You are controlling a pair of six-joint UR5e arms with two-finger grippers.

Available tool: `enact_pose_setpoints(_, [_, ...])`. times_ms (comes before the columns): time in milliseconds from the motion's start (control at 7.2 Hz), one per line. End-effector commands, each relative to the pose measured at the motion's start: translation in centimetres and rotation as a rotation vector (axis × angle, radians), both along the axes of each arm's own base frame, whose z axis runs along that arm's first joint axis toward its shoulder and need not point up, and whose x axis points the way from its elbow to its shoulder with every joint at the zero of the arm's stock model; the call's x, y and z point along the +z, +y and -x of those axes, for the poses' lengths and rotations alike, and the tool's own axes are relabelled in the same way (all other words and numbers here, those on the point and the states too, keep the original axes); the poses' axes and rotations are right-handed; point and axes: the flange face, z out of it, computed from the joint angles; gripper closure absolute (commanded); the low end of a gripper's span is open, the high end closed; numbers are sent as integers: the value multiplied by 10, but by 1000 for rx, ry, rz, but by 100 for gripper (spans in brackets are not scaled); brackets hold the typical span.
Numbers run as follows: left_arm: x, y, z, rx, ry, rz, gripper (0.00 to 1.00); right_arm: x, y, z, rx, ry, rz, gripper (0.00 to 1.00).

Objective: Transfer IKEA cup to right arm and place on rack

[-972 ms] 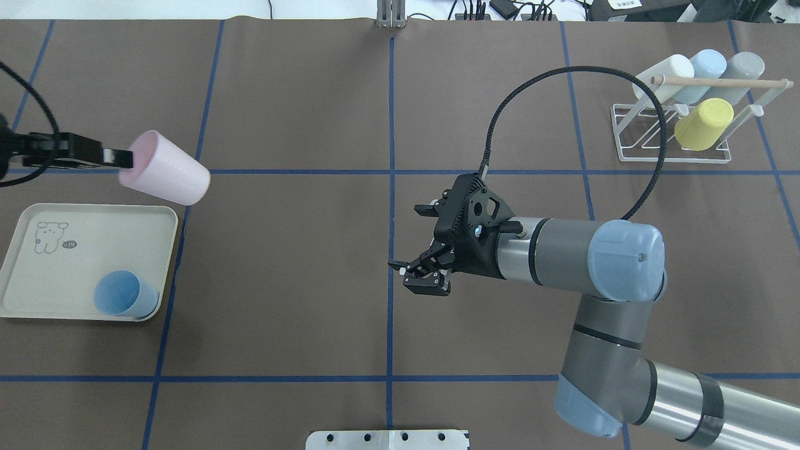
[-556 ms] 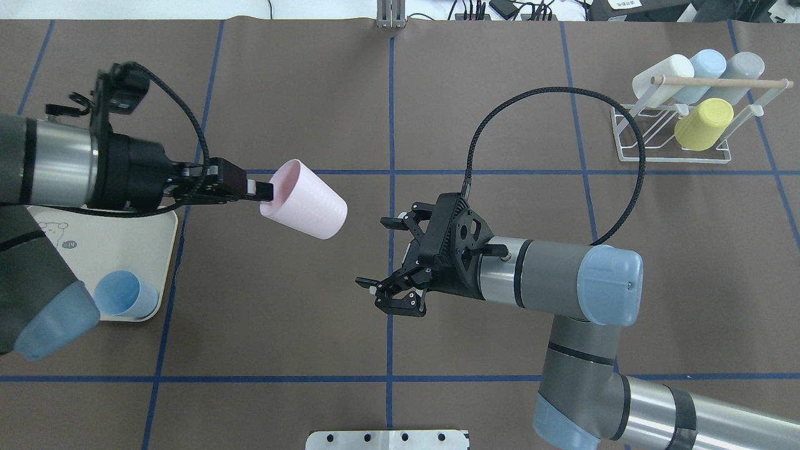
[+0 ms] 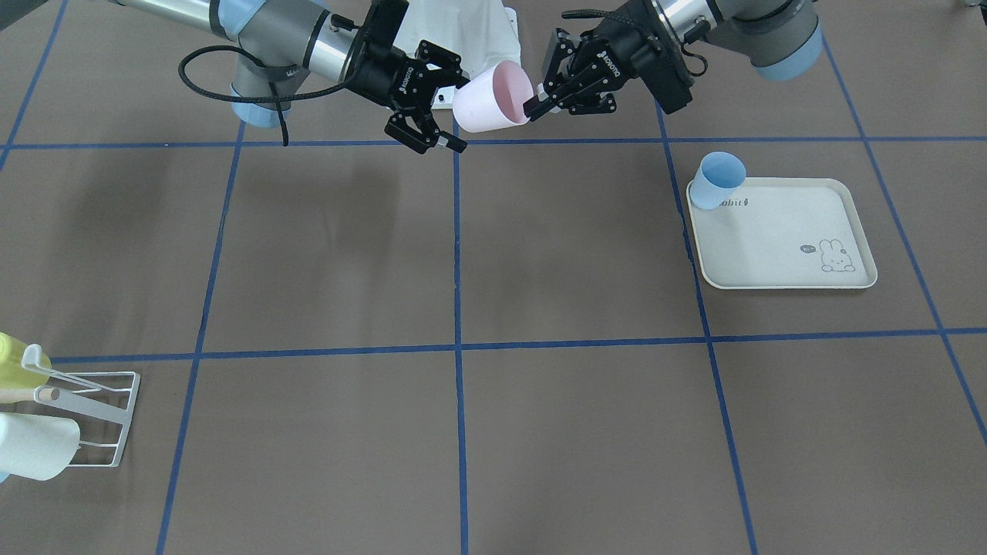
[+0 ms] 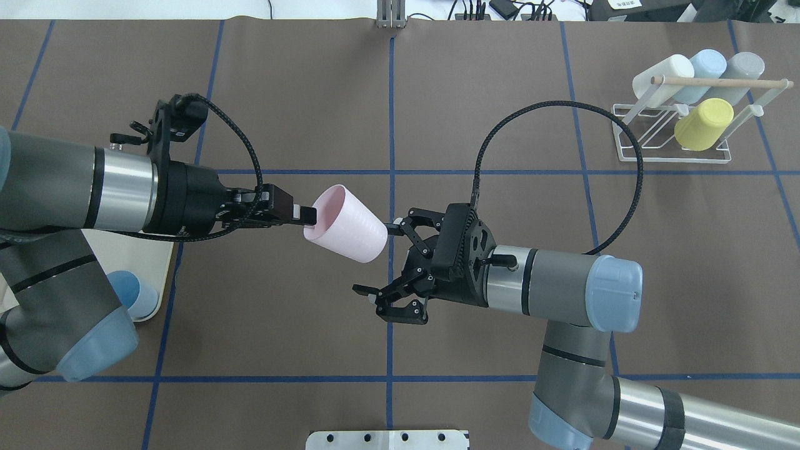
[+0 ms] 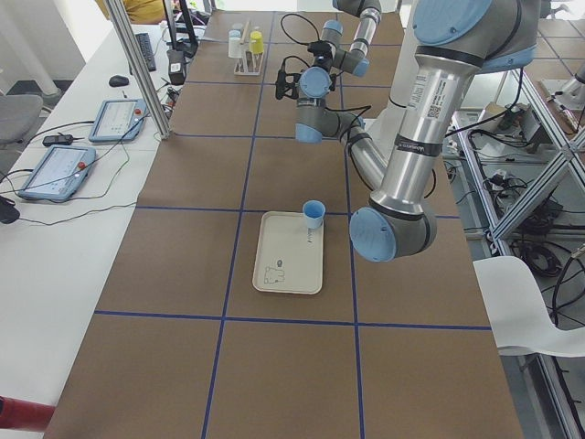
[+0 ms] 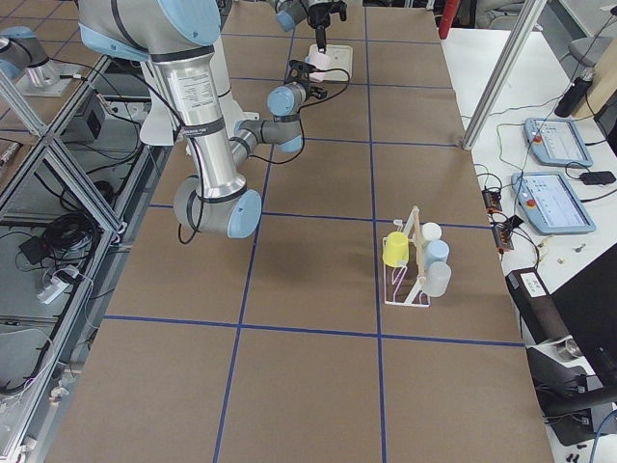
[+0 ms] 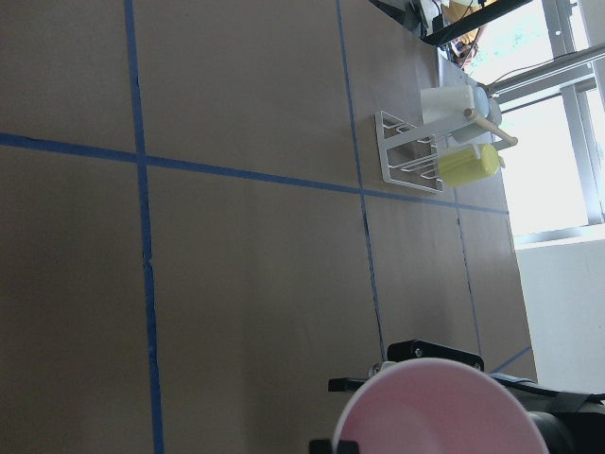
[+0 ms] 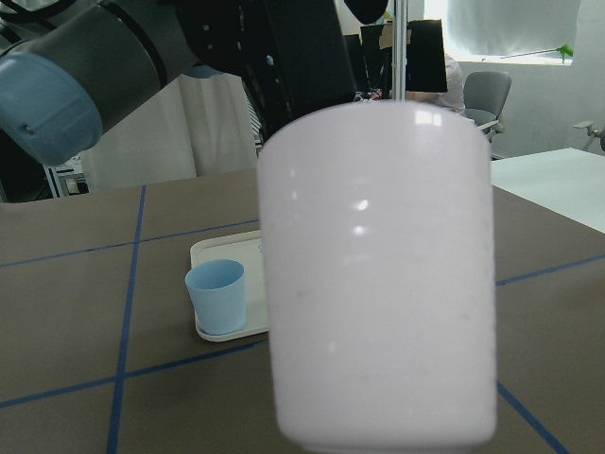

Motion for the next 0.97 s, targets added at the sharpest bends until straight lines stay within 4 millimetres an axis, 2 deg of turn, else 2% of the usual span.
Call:
enact_pose_setpoints(0, [1,9,-13,6,0,4,100,-2,1,0,-1,-8,-3,1])
enact_pose_setpoints(139, [3,15,-21,1,-3,9,100,-3,0,-1,1,-10,-4,1])
enact_pose_setpoints(417, [9,15,-25,1,-12,17,100,-4,1,-2,-1,-14,-4,1])
enact_pose_setpoints(556, [9,15,-25,1,-14,18,100,-5,1,-3,0,-17,-3,6])
enact_pose_setpoints(695, [10,15,-24,0,-15,17,100,-5,1,-4,0,-18,-5,17])
enact_pose_setpoints(834, [9,15,-24,0,-13,15,100,-6,1,-4,-1,-20,-3,50])
